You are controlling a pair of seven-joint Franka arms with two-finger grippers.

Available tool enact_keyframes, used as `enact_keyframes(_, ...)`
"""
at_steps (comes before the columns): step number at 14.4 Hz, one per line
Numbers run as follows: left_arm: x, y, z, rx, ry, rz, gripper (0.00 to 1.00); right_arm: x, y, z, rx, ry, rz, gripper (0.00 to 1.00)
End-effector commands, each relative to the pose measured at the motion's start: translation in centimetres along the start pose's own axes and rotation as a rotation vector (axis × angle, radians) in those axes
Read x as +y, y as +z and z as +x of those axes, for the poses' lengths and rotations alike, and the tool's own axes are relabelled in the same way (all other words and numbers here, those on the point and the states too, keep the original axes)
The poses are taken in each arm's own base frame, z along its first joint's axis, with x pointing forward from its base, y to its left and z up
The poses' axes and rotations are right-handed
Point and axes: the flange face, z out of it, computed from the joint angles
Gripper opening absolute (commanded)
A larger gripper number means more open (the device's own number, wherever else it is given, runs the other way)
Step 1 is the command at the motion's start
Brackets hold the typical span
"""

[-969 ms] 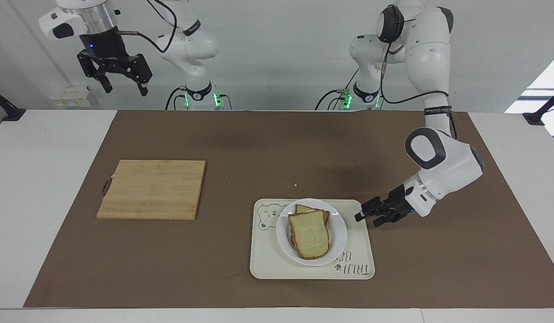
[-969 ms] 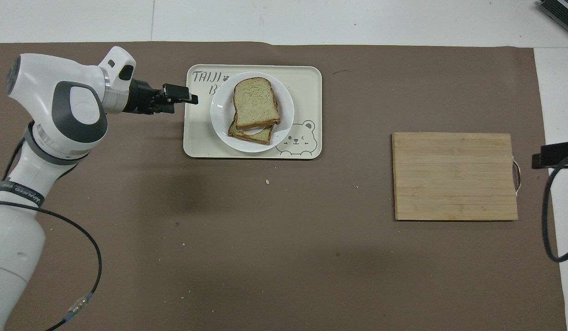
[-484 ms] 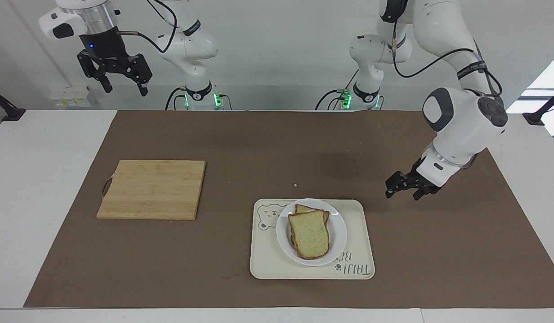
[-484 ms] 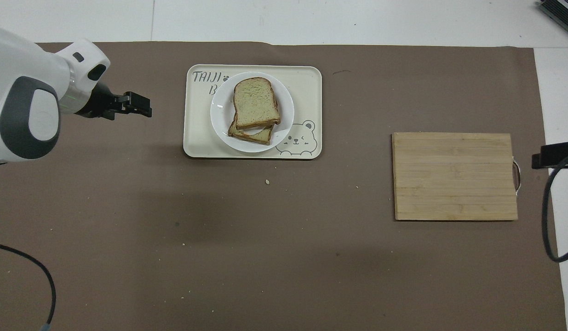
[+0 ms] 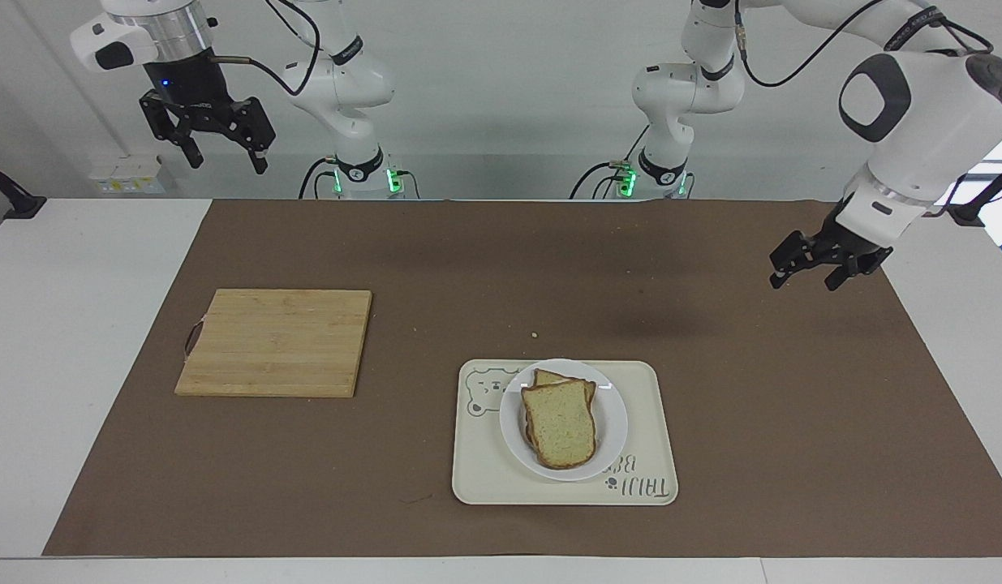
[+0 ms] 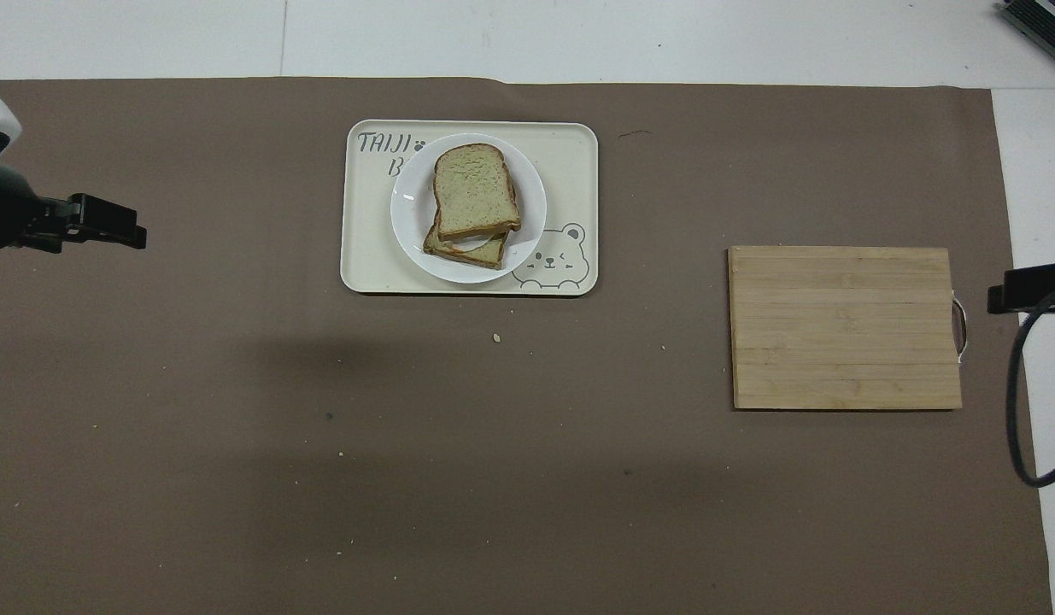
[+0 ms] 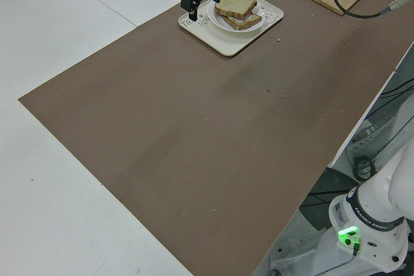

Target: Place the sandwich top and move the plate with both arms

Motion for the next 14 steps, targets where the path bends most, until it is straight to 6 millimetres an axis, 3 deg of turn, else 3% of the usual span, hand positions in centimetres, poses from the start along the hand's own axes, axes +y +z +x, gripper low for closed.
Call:
enact_keyframes(1, 0.9, -2.3, -2.7, -0.039, 0.034, 0.064, 1.00, 0.3, -0.4, -0.4, -0.010, -0.021, 0.006, 1.00)
enact_keyframes(5, 0.9, -6.4, -4.4, -0.073, 0.037, 0.095, 1.00, 0.3, -0.4, -0.4, -0.009, -0.021, 0.006, 1.00)
enact_keyframes(14, -0.1, -6.5, -5.0, -0.073, 0.021, 0.079, 1.00, 0.3, -0.4, -0.4, -0.011, -0.021, 0.008, 1.00)
